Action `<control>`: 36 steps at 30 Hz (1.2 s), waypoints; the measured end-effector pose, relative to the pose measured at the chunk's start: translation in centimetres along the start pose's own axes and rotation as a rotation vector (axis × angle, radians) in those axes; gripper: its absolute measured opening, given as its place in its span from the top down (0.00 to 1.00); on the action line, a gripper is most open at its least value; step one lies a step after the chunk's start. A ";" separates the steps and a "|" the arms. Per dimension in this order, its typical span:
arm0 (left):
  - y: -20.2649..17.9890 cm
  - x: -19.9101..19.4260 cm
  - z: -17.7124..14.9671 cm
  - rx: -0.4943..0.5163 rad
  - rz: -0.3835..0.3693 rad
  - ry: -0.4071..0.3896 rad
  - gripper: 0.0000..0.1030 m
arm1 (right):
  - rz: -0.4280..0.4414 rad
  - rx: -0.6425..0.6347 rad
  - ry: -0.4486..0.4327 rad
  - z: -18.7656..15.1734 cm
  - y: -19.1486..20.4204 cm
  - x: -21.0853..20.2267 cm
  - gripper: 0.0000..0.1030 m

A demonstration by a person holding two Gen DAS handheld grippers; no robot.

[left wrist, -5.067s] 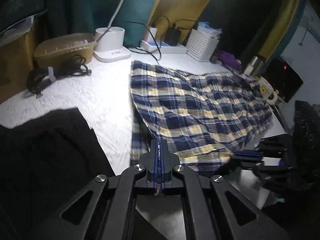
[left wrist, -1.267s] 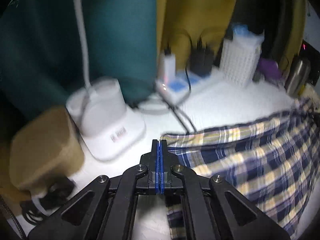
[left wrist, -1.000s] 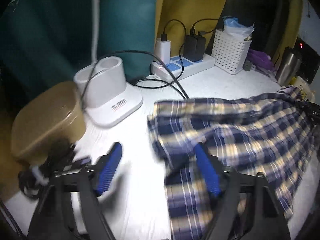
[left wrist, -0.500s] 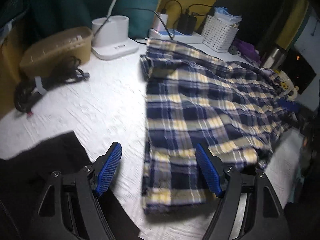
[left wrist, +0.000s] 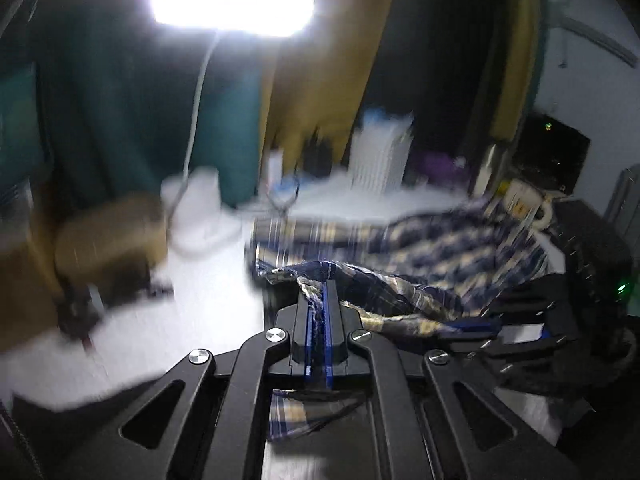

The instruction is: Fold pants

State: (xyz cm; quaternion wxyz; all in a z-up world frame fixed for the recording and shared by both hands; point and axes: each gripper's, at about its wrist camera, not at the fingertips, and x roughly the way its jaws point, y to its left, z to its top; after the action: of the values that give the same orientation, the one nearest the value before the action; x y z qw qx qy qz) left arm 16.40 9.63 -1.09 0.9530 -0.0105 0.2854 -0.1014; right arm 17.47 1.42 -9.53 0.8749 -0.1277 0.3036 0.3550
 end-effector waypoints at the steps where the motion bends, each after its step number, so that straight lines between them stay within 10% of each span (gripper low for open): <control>1: -0.3 -0.3 0.2 0.034 0.003 -0.022 0.97 | -0.005 -0.013 0.005 0.0 0.3 0.2 0.93; 5: 0.1 1.0 -2.2 0.116 0.031 -0.012 0.97 | 0.025 -0.037 0.098 -1.6 1.2 2.3 0.93; 18: 3.2 0.7 -8.0 -0.038 0.077 0.259 0.97 | 0.079 -0.046 0.160 -3.8 1.7 1.9 0.93; 23: 4.3 -0.8 -7.4 -0.161 0.010 0.247 0.93 | 0.097 -0.041 0.155 -3.8 1.9 1.4 0.93; 27: 4.8 -0.7 -6.5 -0.247 -0.026 0.215 0.26 | 0.109 -0.028 0.152 -4.2 1.8 1.2 0.93; 31: 4.1 1.7 -5.9 -0.224 -0.035 0.266 0.26 | 0.116 -0.022 0.154 -4.3 2.0 1.1 0.88; 33: 3.7 3.3 -6.0 -0.210 -0.026 0.304 0.29 | 0.143 -0.019 0.154 -4.2 2.2 1.0 0.70; 36: 2.5 4.9 -6.4 -0.158 -0.023 0.365 0.88 | 0.170 -0.037 0.138 -4.2 2.8 0.6 0.25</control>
State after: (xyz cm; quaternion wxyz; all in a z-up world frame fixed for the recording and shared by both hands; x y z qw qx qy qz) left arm 17.38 11.30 -9.30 0.8805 -0.0701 0.4602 -0.0899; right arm 14.03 1.93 -13.21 0.8162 -0.1416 0.3664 0.4238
